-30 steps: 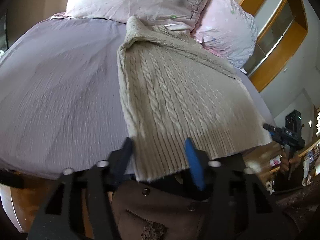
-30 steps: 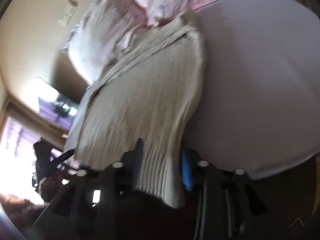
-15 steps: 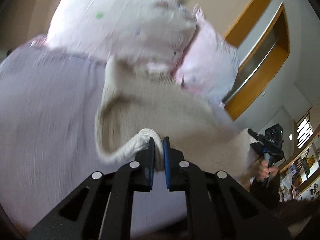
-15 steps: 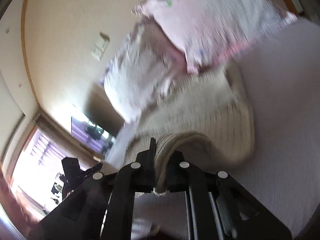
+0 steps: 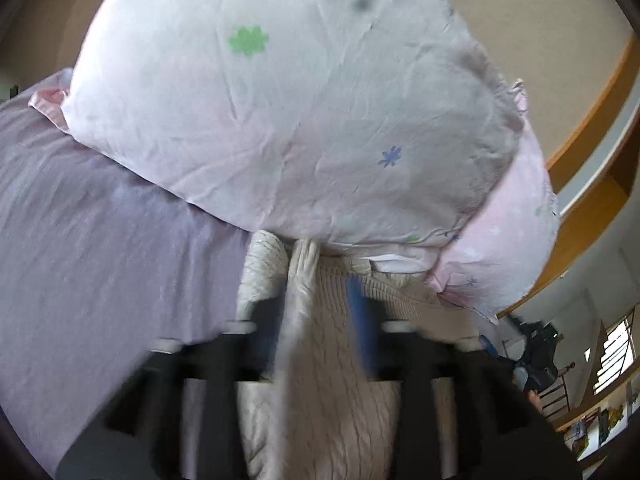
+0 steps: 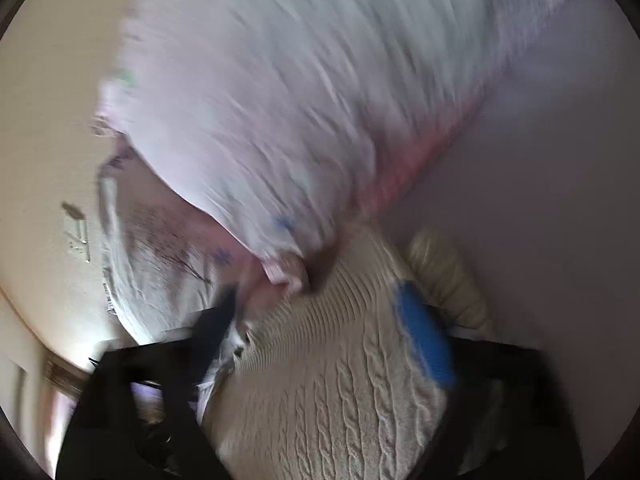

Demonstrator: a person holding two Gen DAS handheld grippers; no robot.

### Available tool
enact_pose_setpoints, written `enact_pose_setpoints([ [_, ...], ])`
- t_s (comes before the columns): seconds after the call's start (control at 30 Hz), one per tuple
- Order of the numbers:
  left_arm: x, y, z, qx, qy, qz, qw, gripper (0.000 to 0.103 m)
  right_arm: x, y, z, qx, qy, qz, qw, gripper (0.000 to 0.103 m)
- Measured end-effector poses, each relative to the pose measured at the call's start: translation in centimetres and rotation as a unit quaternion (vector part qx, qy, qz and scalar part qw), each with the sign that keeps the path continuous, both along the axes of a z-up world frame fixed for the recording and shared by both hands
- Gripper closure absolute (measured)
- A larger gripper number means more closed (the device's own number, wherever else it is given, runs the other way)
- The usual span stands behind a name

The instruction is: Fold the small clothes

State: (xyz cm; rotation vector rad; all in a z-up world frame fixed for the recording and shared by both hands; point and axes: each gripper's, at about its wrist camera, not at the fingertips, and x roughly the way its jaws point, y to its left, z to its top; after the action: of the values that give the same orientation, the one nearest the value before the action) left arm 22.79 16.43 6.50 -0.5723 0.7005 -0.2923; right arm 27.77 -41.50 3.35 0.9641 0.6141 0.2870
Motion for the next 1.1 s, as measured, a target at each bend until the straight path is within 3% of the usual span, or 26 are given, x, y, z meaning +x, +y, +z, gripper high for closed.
enact_pose_setpoints([
  [0.1,-1.1,-0.3,-0.2,0.015,0.010,-0.027,0.9995,0.037,-1.1,-0.6,1.7,-0.021,-0.054,0.000,0.998,0.005],
  [0.2,-1.5,-1.8,-1.0,0.055,0.033,-0.053,0.9965,0.033,-0.6,-0.9,1.2,-0.022,-0.046,0.002,0.999,0.005],
  [0.3,-1.0,-3.2,-2.0,0.092,0.053,-0.068,0.9920,0.032,0.0,-1.0,0.1,-0.015,-0.025,0.007,1.000,0.005],
  [0.4,0.4,-3.7,-3.2,0.101,0.079,-0.073,0.9890,0.034,0.0,-0.8,0.1,-0.015,-0.023,0.007,1.000,0.005],
  [0.43,1.1,-3.6,-3.8,0.099,0.095,-0.069,0.9881,0.036,-0.2,-0.8,0.1,-0.015,-0.026,0.007,1.000,0.005],
  [0.47,1.6,-3.5,-4.4,0.091,0.108,-0.067,0.9877,0.046,-0.2,-0.8,0.2,-0.016,-0.029,0.008,0.999,0.005],
  [0.53,2.0,-2.2,-5.0,0.046,0.115,-0.054,0.9909,0.060,-0.3,-0.8,0.5,-0.019,-0.033,0.011,0.999,0.005],
  [0.6,2.4,-0.3,-6.1,-0.042,0.134,-0.039,0.9893,0.077,-0.2,-0.7,0.6,-0.019,-0.036,0.017,0.999,0.005],
  [0.63,2.5,0.4,-6.9,-0.083,0.142,-0.037,0.9857,0.081,-0.2,-0.6,0.6,-0.019,-0.036,0.020,0.999,0.005],
  [0.67,2.6,1.3,-8.1,-0.146,0.151,-0.032,0.9772,0.088,-0.1,-0.5,0.7,-0.019,-0.037,0.025,0.999,0.005],
  [0.77,2.3,1.9,-9.0,-0.224,0.153,-0.026,0.9622,0.089,0.0,-0.2,1.0,-0.020,-0.038,0.031,0.999,0.005],
  [0.83,1.7,1.9,-8.9,-0.317,0.127,-0.035,0.9393,0.090,-0.2,-0.5,1.1,-0.017,-0.042,0.029,0.999,0.005],
  [0.93,0.7,-0.6,-6.4,-0.353,0.081,-0.057,0.9303,0.090,-0.6,-1.3,1.5,-0.006,-0.054,0.021,0.998,0.005],
  [1.1,1.4,-10.4,-0.7,-0.380,0.050,-0.143,0.9126,0.089,-1.6,-3.1,2.6,0.000,-0.071,0.001,0.998,0.005],
])
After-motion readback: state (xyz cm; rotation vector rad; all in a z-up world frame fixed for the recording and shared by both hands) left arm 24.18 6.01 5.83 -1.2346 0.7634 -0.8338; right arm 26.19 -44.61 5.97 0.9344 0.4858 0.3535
